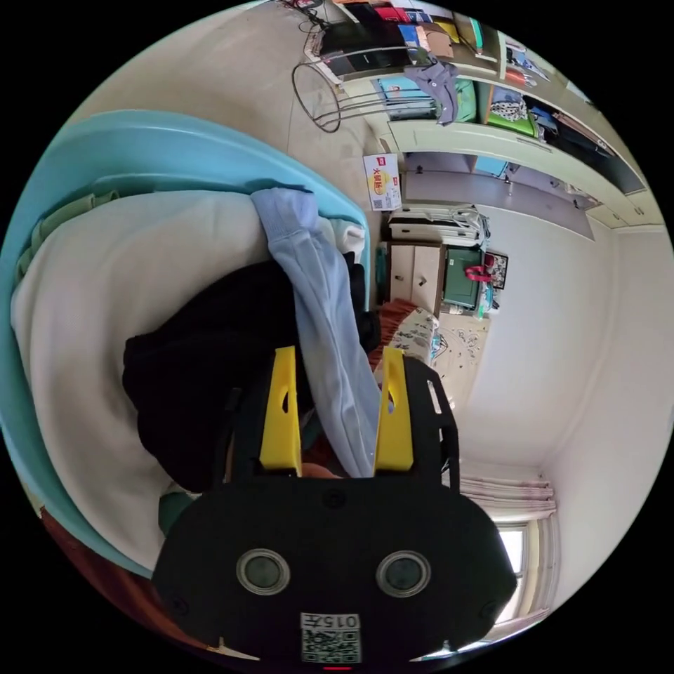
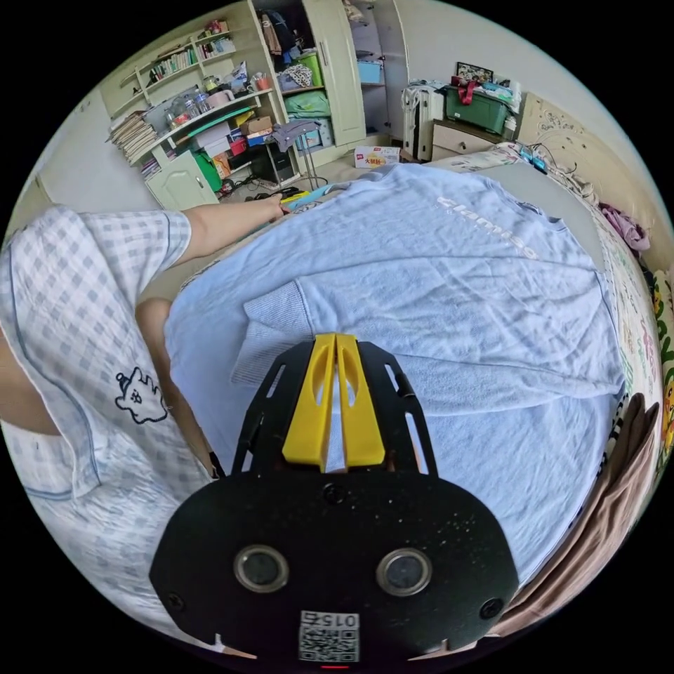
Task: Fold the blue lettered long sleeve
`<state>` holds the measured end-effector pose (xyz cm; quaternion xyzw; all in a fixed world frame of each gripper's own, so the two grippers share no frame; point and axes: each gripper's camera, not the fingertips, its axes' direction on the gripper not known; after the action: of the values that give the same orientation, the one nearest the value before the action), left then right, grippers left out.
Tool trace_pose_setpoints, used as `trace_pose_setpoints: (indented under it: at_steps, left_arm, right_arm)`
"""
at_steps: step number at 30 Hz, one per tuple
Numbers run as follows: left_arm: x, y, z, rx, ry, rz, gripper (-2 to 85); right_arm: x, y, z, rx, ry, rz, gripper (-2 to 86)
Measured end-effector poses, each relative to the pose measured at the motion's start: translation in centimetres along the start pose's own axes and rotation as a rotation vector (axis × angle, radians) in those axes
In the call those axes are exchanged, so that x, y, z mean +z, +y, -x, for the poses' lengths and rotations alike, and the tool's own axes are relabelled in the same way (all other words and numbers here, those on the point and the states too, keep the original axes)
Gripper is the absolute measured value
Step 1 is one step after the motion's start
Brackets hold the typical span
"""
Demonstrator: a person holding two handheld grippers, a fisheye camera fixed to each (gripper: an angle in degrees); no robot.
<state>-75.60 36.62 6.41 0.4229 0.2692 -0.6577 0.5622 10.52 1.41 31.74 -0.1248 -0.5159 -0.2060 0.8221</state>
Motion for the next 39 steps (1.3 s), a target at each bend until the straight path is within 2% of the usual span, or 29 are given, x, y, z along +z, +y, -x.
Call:
trace_pose_setpoints:
  at_steps: [5,8,11,13,14,16,17,19,20,22,24,26,27,30,39]
  left_arm:
    - [0.1,2.1,-0.8,-0.004,0.025,-0.059,2.9]
    - [-1.0,5.2,-5.7,0.159,0.026,-0.094,0.4]
    - [-3.1,10.5,-13.6,0.431,0.08,-0.103,-0.2]
    - [-5.3,18.5,-21.7,0.746,0.128,-0.073,-0.3]
    - [-5.9,21.2,-23.7,0.83,0.143,-0.057,-0.3]
    - [-8.1,34.3,-30.1,1.183,0.211,0.047,-0.3]
    - [-8.5,38.0,-31.1,1.265,0.223,0.081,-0.2]
    - [-9.2,51.9,-32.5,1.521,0.224,0.266,-0.1]
    - [-9.1,55.0,-32.3,1.572,0.205,0.323,0.0]
    - [-7.3,65.4,-29.8,1.741,0.028,0.495,0.1]
    - [-5.2,69.6,-27.2,1.75,-0.095,0.564,0.2]
    - [-2.7,71.7,-25.3,1.671,-0.176,0.7,0.3]
    - [-1.8,73.1,-24.5,1.635,-0.212,0.748,0.4]
    - [-1.9,75.8,-22.9,1.658,-0.286,0.687,0.6]
    - [-0.8,76.2,-21.8,1.507,-0.107,0.786,3.1]
  right_arm:
    - [0.6,-0.1,-0.3,-0.007,-0.004,0.002,-1.0]
    - [1.0,-0.2,-0.1,-0.023,0.008,0.002,-1.0]
    - [1.2,-0.2,0.2,-0.034,0.031,0.0,-1.0]
    - [1.3,-0.2,0.2,-0.034,0.035,-0.001,-0.9]
    - [1.3,-0.3,0.0,-0.03,0.029,-0.001,-0.9]
    - [1.3,-0.3,-0.2,-0.024,0.023,-0.002,-0.9]
    - [1.3,-0.3,0.0,-0.024,0.033,-0.005,-0.8]
    - [1.3,-0.2,0.9,-0.048,0.079,-0.011,-0.6]
    - [1.1,-0.1,1.2,-0.044,0.103,-0.014,-0.4]
    - [0.1,0.5,0.8,0.033,0.073,-0.032,0.1]
    - [-2.2,3.1,-0.8,0.162,-0.05,-0.117,1.9]
    - [-3.7,5.9,-2.3,0.274,-0.115,-0.176,3.6]
    - [-4.2,6.9,-2.8,0.306,-0.115,-0.194,3.8]
    - [-6.9,11.3,-4.9,0.423,-0.002,-0.245,5.7]
    - [-7.7,8.3,-3.6,0.282,-0.089,-0.261,11.2]
